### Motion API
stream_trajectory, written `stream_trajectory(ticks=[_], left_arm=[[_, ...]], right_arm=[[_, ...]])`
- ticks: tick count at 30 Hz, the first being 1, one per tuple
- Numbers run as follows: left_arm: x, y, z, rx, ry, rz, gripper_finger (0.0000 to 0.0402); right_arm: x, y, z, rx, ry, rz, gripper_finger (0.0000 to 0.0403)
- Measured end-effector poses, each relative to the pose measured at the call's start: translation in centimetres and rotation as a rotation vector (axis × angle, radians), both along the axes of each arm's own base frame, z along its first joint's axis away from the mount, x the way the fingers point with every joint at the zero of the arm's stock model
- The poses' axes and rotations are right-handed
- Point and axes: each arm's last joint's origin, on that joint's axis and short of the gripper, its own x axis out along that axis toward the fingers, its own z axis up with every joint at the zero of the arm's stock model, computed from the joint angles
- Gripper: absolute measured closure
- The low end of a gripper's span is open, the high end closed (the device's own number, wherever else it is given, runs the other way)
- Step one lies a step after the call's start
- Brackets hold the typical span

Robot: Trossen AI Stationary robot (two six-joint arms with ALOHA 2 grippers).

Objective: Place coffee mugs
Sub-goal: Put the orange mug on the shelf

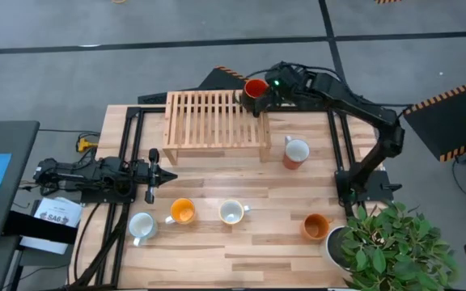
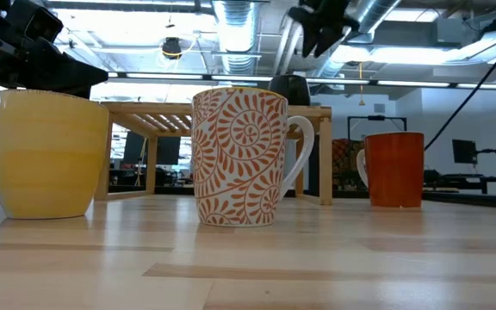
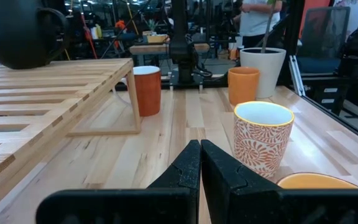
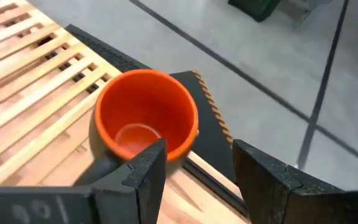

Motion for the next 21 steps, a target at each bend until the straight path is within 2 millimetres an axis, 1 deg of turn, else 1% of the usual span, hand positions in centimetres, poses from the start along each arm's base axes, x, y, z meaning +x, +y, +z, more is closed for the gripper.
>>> stream_trajectory(ticks=[4, 7, 11, 15, 17, 21], left_arm=[[0.0, 0.0, 0.0, 0.0, 0.0, 0.0, 0.0401], [0.0, 0.0, 0.0, 0.0, 0.0, 0.0, 0.0401], [0.0, 0.0, 0.0, 0.0, 0.0, 0.0, 0.0401], [0.0, 0.0, 0.0, 0.0, 0.0, 0.0, 0.0401], [0.0, 0.0, 0.0, 0.0, 0.0, 0.0, 0.0401], [0.0, 0.0, 0.0, 0.0, 0.0, 0.0, 0.0401]], right_arm=[[-1.4, 3.1, -0.1, -0.032, 0.014, 0.015, 0.0194], [-3.0, 5.0, -1.0, -0.02, 0.008, 0.025, 0.0194], [-5.2, 7.0, -2.1, 0.015, -0.036, 0.027, 0.0194], [-7.4, 8.6, -4.3, 0.081, -0.04, 0.028, 0.0194], [-8.6, 9.2, -5.8, 0.151, -0.031, 0.015, 0.0194], [-9.9, 10.0, -8.9, 0.302, -0.004, 0.011, 0.0196]])
